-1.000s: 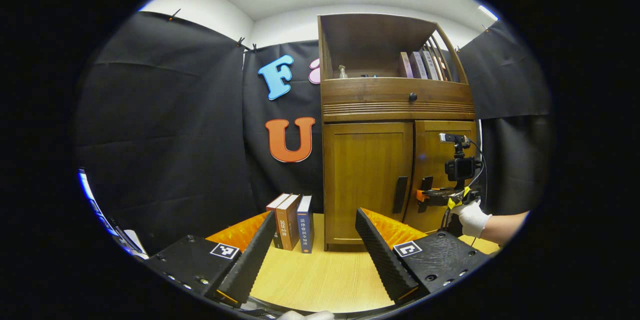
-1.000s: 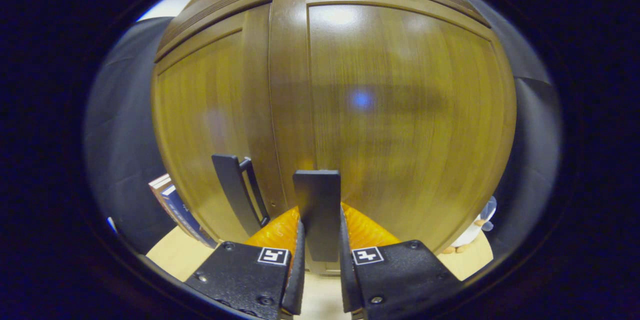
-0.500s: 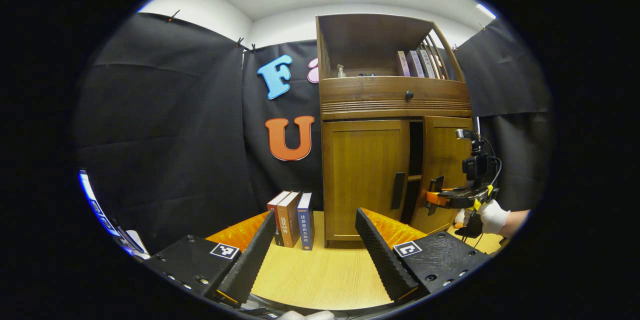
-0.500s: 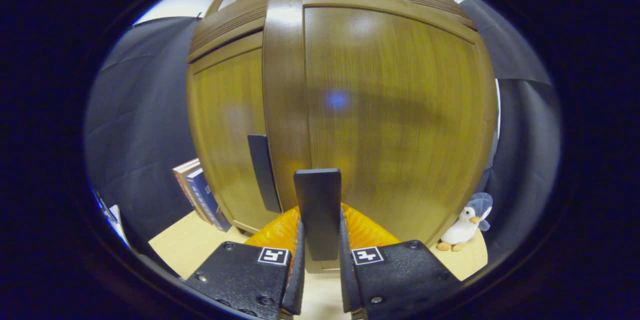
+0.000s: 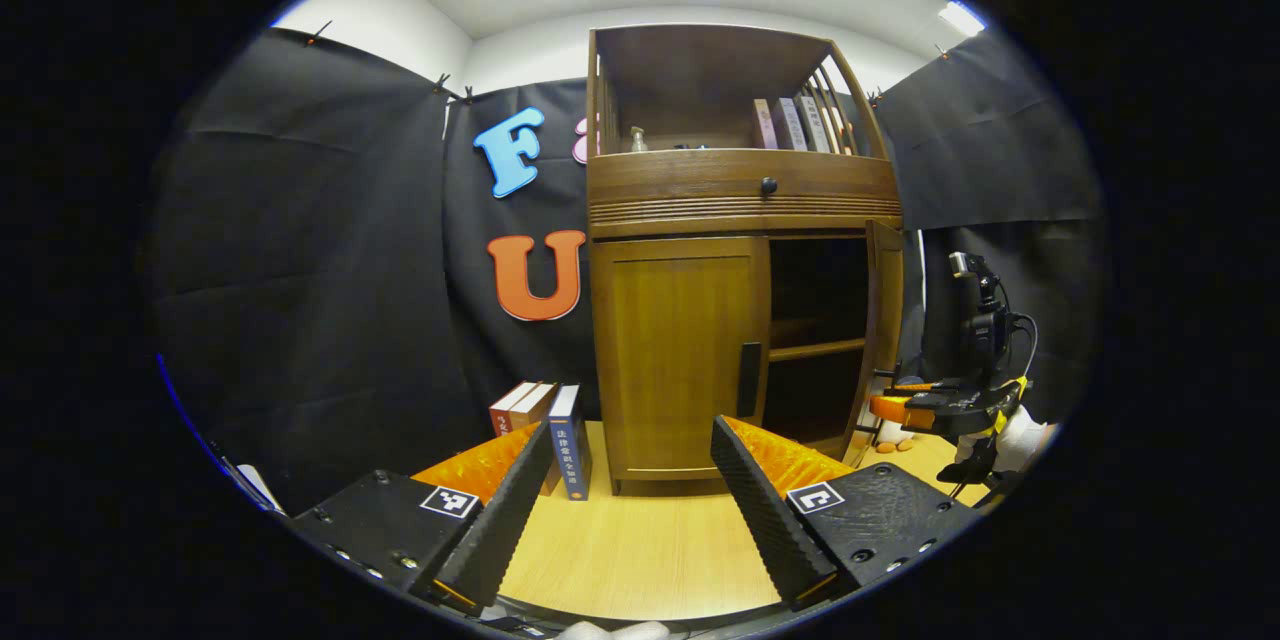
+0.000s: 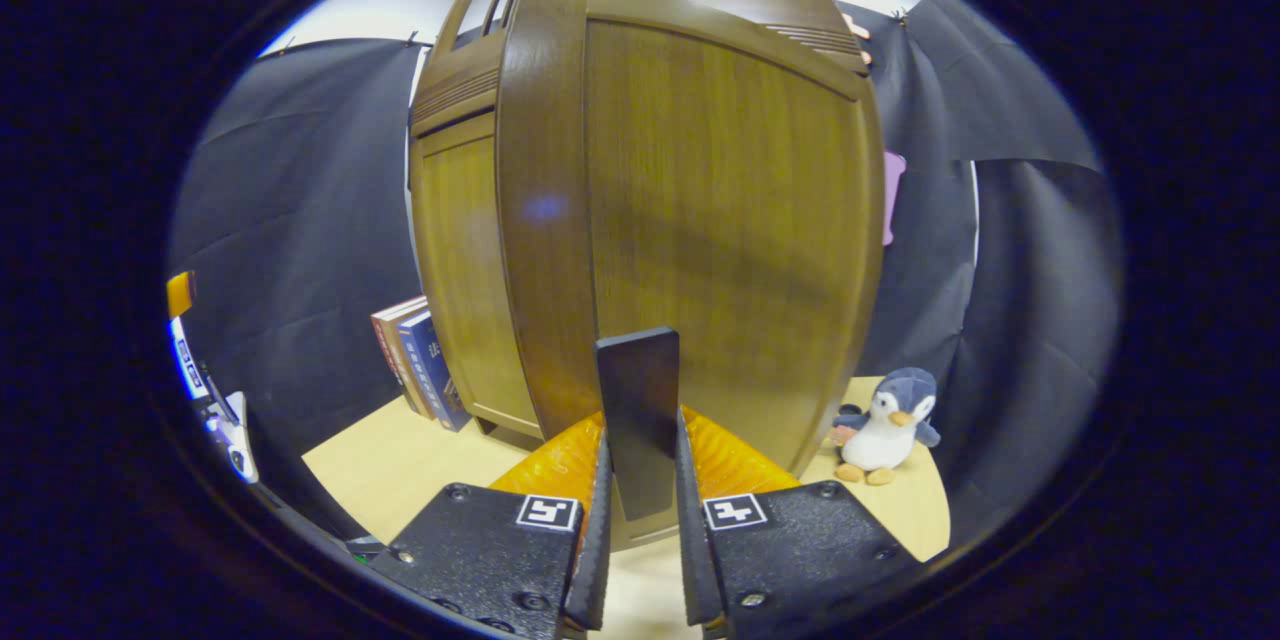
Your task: Open the right door of the double-door shoe cabinet with the right hand, and open the left door with the left hand.
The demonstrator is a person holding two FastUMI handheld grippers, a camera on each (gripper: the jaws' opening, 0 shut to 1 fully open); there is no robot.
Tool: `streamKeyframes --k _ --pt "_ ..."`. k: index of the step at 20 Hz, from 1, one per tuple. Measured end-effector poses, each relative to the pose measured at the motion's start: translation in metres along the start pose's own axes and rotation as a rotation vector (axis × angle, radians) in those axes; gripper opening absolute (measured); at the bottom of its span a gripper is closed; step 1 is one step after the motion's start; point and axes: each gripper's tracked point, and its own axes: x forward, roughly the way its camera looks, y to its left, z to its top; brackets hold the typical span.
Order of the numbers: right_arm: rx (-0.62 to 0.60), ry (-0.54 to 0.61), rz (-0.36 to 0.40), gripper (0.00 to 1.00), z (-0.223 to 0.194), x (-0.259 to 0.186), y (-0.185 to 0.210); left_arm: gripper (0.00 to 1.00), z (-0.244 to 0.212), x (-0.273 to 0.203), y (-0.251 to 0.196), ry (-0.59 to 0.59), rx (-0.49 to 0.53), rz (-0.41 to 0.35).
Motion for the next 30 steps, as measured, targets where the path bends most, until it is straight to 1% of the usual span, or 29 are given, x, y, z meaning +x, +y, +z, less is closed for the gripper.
streamKeyframes --k 2,7,11,12,15,17,21,27,30 --pt "-0.003 0.0 -0.029 0.33 -0.004 -0.018 -0.014 0.96 0.002 0.005 -0.017 -0.003 0.001 -0.041" --pt "0.033 -0.005 -0.134 0.26 -0.015 -0.05 -0.053 0.96 0.004 0.011 -0.055 -0.007 0.006 -0.135" --pt "0.045 -0.001 -0.217 0.18 -0.021 -0.071 -0.088 0.96 0.003 0.015 -0.077 0.0 0.012 -0.18" --pt "0.05 -0.002 -0.238 0.14 -0.022 -0.076 -0.097 0.96 0.003 0.016 -0.083 0.001 0.01 -0.191" --pt "0.072 0.002 -0.288 0.07 -0.024 -0.084 -0.123 0.96 0.007 0.019 -0.096 -0.003 0.012 -0.211" --pt "0.066 0.004 -0.294 0.04 -0.026 -0.087 -0.134 0.96 0.007 0.021 -0.105 -0.003 0.012 -0.221" --pt "0.079 -0.001 -0.265 0.04 -0.027 -0.092 -0.149 0.96 0.009 0.025 -0.122 -0.002 0.01 -0.224" --pt "0.1 0.011 -0.166 0.04 -0.028 -0.092 -0.178 0.96 0.01 0.028 -0.151 0.016 -0.01 -0.194" --pt "0.08 0.017 -0.105 0.04 -0.028 -0.092 -0.191 0.96 0.012 0.029 -0.168 0.019 -0.012 -0.174"
